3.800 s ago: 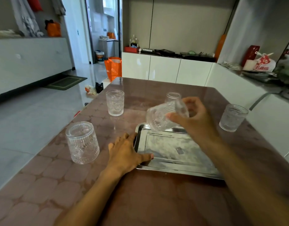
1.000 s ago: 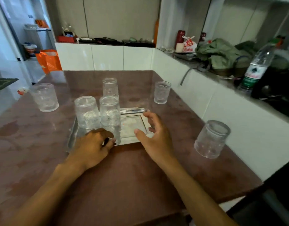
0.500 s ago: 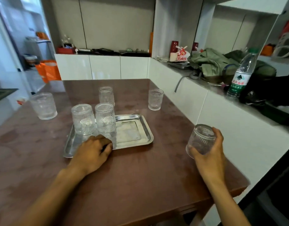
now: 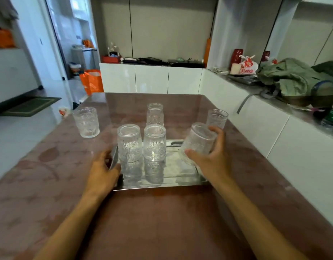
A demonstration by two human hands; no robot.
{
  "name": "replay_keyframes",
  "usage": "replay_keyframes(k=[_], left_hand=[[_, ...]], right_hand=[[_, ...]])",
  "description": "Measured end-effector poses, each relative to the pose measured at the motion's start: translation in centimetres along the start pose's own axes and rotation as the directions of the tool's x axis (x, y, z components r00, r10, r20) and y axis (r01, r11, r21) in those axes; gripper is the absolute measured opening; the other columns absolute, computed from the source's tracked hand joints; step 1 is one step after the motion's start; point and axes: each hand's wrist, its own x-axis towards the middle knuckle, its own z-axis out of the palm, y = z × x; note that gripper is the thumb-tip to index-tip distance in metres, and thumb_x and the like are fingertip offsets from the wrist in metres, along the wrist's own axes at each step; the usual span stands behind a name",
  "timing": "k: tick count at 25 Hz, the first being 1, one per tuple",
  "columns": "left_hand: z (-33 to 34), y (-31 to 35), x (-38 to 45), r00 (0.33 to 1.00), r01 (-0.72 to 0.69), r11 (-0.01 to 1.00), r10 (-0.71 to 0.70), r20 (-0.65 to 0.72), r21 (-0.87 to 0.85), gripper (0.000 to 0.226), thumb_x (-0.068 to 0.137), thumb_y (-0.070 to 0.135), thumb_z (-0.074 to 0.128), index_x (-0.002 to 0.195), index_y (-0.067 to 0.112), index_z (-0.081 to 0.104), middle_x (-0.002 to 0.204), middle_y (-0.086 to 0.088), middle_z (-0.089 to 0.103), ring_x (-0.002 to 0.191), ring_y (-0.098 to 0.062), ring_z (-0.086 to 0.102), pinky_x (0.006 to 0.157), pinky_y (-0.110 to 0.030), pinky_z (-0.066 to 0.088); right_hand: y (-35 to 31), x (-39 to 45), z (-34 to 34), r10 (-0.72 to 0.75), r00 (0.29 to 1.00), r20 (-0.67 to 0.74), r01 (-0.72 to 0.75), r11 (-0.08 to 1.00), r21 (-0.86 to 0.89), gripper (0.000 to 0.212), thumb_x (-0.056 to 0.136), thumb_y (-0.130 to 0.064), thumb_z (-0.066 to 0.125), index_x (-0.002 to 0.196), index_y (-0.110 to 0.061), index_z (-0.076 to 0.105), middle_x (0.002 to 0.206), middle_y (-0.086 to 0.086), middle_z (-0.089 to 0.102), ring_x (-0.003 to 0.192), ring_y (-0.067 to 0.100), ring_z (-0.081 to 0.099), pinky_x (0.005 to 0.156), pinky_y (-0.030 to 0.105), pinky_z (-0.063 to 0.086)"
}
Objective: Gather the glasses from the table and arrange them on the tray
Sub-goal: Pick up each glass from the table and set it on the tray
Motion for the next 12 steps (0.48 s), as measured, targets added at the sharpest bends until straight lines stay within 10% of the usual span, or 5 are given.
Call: replay_keyframes(k=[7,12], left_hand=[[-0.1,-1.2,0.7,0.996,-0.054,0.994,0.047,0.074,0.094,0.046,0.084,-0.007,0.06,0.123,0.017,0.065,0.111,-0.002,0.073,0.102,-0.02,0.068,0.085,-0.038,0.059],[-0.4,-1.4,0.9,0.999,-0.029,0.988,0.022,0.045,0.15,0.046,0.087,0.001,0.06,0.129,0.019,0.061,0.124,-0.007,0.069,0.114,-0.029,0.064,0.098,-0.049,0.052]], right_hand=[[3.9,3.9,7.0,-0.063,0.995,0.082,0.082,0.966,-0.247,0.08,0.063,-0.036,0.082,0.128,-0.043,0.037,0.121,-0.013,0.059,0.095,0.011,0.06,0.061,0.007,0.036],[3.7,4.2,6.4,-0.006,0.985,0.17,0.053,0.959,-0.277,0.089,0.067,-0.033,0.087,0.138,-0.036,0.032,0.139,-0.002,0.051,0.116,0.022,0.057,0.083,0.031,0.051]])
